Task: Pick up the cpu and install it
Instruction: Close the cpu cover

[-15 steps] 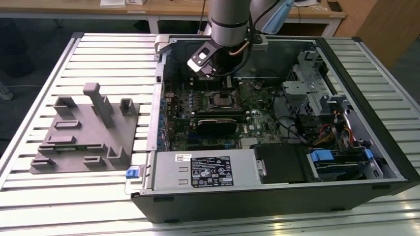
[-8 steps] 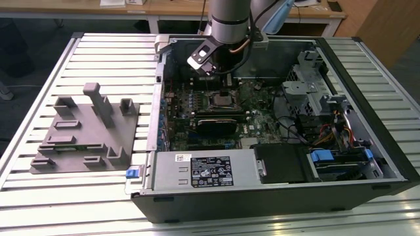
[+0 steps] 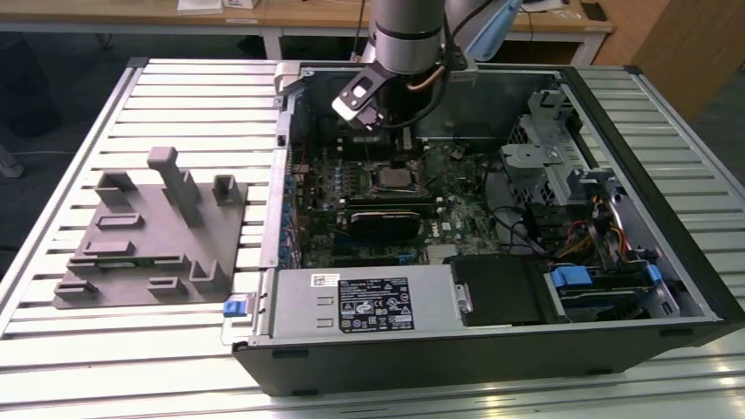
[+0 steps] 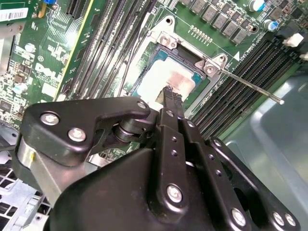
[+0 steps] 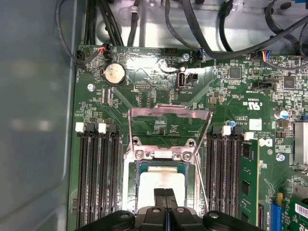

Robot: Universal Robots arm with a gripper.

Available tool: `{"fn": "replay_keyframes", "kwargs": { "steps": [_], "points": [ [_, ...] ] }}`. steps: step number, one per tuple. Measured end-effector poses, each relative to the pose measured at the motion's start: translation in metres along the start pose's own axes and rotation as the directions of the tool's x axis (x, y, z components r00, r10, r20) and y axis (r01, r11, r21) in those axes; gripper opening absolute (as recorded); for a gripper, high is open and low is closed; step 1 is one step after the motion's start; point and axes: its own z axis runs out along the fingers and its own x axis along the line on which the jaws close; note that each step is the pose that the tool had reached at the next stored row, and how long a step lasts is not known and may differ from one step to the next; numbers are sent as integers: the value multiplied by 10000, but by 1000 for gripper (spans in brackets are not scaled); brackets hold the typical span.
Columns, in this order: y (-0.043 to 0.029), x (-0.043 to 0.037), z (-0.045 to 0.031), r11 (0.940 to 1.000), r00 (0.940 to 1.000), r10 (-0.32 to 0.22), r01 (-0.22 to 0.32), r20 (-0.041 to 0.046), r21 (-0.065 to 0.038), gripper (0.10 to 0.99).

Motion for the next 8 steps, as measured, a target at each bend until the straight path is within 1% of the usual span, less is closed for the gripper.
{"fn": "replay_keyframes", "kwargs": {
  "steps": [4, 8],
  "points": [
    [1, -1, -32, 10000, 10000, 0, 0, 1, 1, 106],
    [2, -1, -45, 10000, 10000, 0, 0, -1, -1, 106]
  ]
}}
